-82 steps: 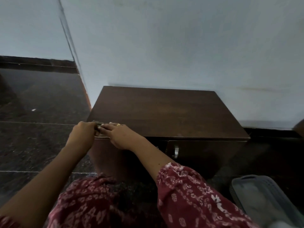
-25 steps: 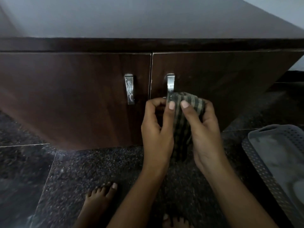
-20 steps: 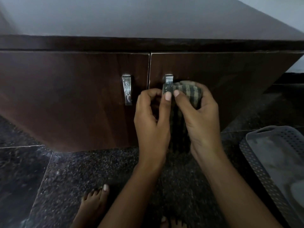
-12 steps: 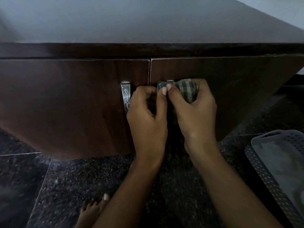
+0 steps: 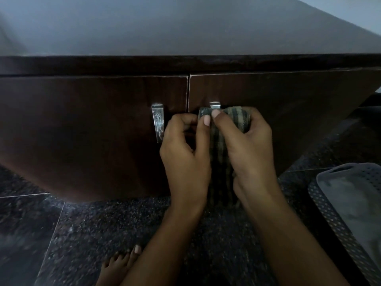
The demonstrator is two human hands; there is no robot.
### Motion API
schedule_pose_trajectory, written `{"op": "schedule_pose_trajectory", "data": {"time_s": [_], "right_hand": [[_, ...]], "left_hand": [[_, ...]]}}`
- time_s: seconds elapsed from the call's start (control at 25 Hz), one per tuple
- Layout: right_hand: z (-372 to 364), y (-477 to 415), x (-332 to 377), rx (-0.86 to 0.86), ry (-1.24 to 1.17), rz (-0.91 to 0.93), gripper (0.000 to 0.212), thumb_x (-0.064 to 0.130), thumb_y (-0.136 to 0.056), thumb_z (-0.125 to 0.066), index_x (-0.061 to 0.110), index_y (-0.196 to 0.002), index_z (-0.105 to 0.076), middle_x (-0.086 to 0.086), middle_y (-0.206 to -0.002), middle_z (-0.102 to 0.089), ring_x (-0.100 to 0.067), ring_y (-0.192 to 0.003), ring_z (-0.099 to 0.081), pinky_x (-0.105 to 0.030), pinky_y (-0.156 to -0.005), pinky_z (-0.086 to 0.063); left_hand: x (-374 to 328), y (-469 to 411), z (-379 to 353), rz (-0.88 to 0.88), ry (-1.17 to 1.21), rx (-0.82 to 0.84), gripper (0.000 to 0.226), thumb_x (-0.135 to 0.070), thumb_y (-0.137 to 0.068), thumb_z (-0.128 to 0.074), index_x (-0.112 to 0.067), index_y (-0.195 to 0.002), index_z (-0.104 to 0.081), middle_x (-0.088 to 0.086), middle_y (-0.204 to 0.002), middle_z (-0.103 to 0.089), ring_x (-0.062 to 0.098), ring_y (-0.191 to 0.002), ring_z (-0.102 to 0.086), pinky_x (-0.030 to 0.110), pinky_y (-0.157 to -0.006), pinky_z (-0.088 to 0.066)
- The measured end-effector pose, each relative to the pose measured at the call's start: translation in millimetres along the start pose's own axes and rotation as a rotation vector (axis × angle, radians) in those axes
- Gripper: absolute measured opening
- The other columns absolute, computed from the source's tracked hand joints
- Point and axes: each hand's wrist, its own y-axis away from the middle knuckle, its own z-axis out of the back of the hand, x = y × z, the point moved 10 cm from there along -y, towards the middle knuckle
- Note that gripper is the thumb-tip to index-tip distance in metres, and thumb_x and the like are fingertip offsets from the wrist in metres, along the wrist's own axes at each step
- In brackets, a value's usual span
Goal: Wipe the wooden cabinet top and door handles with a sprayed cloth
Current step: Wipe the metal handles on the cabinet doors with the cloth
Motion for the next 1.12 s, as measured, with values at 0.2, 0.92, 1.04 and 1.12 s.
{"op": "schedule_pose_trajectory", "data": {"time_s": [0.2, 0.92, 1.04, 1.12], "right_hand": [[-0.6, 2.3, -4.4, 0.028, -0.023, 0.033, 0.010, 0.024, -0.082, -0.069, 0.023, -0.087, -0.061, 0.003, -0.082, -0.069, -0.012, -0.079, -0.069, -0.027, -0.069, -0.057], [5.6, 12.1, -24.7, 0.050, 0.191, 0.203, 0.013, 0.025, -0.087, -0.061, 0.021, -0.097, -0.053, 0.015, -0.080, -0.060, 0.010, -0.076, -0.060, -0.002, -0.063, -0.044], [5.1, 9.4, -28.2, 0.059, 0.241, 0.188, 0.013, 0.027, -0.087, -0.060, 0.022, -0.097, -0.052, 0.015, -0.080, -0.060, 0.005, -0.076, -0.060, -0.004, -0.063, -0.046], [3.7, 8.0, -31.4, 0.060, 0.278, 0.172, 0.014, 0.028, -0.087, -0.060, 0.022, -0.096, -0.051, 0.015, -0.080, -0.059, 0.001, -0.076, -0.060, -0.006, -0.063, -0.046]], "left_hand": [[3.7, 2.4, -1.5, -0.025, -0.026, 0.025, 0.008, -0.027, -0.091, -0.055, -0.019, -0.091, -0.056, -0.007, -0.086, -0.061, 0.005, -0.081, -0.057, 0.011, -0.069, -0.045], [28.0, 18.7, -3.2, -0.060, -0.161, -0.003, 0.006, -0.027, -0.091, -0.052, -0.021, -0.090, -0.052, -0.003, -0.088, -0.060, 0.006, -0.082, -0.057, 0.011, -0.071, -0.044], [31.4, 18.2, -3.6, -0.044, -0.183, 0.000, 0.006, -0.025, -0.091, -0.053, -0.020, -0.089, -0.054, 0.000, -0.088, -0.062, 0.009, -0.082, -0.058, 0.015, -0.070, -0.045], [35.2, 16.8, -3.1, -0.022, -0.198, 0.000, 0.007, -0.024, -0.092, -0.054, -0.017, -0.090, -0.056, 0.002, -0.088, -0.064, 0.011, -0.082, -0.059, 0.019, -0.070, -0.046]]}}
